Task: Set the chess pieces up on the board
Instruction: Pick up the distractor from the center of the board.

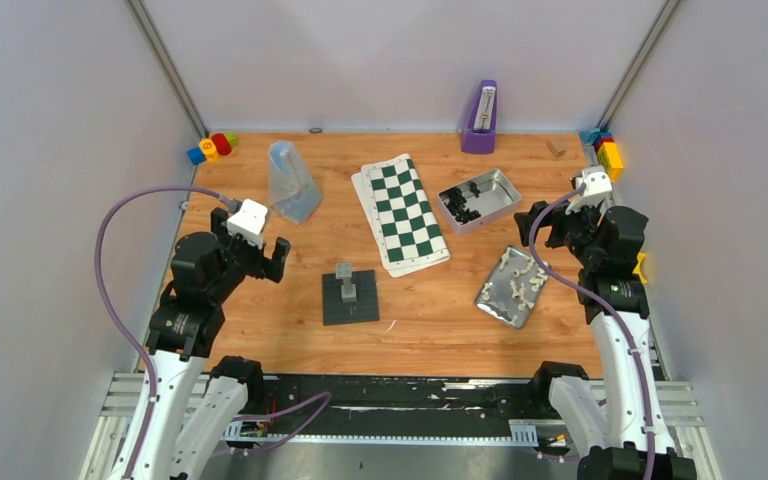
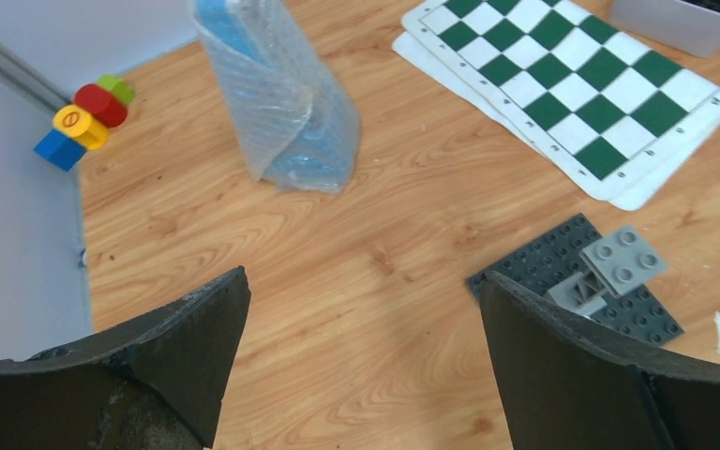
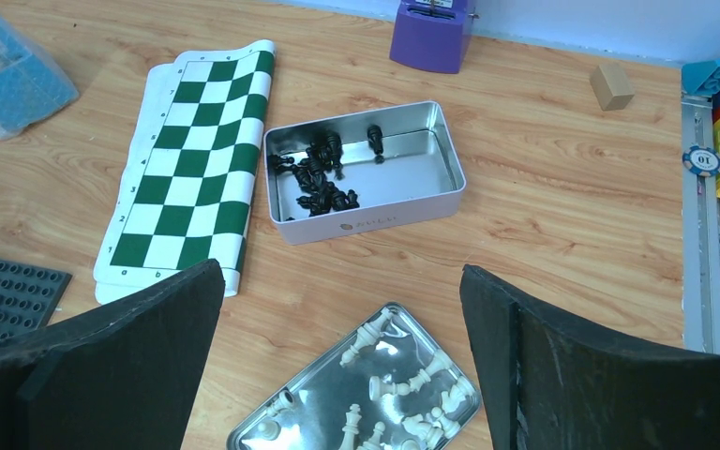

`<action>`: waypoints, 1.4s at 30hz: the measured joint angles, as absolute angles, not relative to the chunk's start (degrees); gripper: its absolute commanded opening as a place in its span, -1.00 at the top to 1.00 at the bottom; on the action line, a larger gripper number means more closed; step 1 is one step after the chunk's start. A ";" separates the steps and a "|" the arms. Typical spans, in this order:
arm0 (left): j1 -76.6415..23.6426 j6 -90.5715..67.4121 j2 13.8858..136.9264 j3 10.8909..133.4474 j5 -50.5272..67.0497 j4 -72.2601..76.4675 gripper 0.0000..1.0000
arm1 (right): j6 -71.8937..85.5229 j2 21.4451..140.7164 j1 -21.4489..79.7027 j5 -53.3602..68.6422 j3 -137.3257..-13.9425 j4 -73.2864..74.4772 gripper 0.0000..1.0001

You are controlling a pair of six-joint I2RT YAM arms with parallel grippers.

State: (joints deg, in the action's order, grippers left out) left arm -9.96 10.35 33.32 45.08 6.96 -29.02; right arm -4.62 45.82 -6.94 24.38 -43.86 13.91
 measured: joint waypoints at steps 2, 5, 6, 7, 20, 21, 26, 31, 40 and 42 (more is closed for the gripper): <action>-9.96 11.09 33.39 46.26 9.65 -30.76 -1.00 | -4.64 45.82 -6.94 24.47 -43.83 13.91 -0.99; -10.00 12.86 34.22 48.80 13.61 -33.93 -1.00 | -4.71 45.82 -6.94 24.91 -43.48 13.87 -0.99; -10.28 13.47 34.98 50.00 14.79 -35.05 -1.00 | -4.73 45.84 -6.94 25.06 -43.33 13.89 -0.99; -10.83 14.15 36.14 51.59 15.73 -36.27 -1.00 | -4.82 45.93 -6.94 25.21 -43.13 13.89 -0.99; -28.82 17.28 60.55 65.76 15.27 -43.22 -1.00 | -5.93 46.13 -6.94 26.59 -41.98 13.85 -0.99; -30.20 17.28 61.98 66.24 14.74 -43.44 -1.00 | -6.00 46.13 -6.94 26.65 -41.98 13.78 -0.99; -34.04 17.21 69.25 67.48 12.91 -44.14 -1.00 | -6.22 46.11 -6.94 27.18 -41.98 13.56 -0.99; -35.70 17.02 75.35 67.64 11.60 -45.25 -1.00 | -6.37 46.11 -6.94 27.66 -41.98 13.45 -0.99; -36.91 17.08 77.97 67.64 11.70 -45.80 -0.97 | -6.61 46.15 -6.94 28.42 -41.93 13.45 -0.99; -37.12 17.12 78.37 67.61 11.75 -46.15 -0.96 | -6.63 46.17 -6.94 28.64 -41.93 13.45 -0.99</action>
State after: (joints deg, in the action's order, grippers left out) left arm -37.12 17.12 78.37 67.61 11.75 -46.15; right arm -6.63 46.17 -6.94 28.64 -41.93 13.45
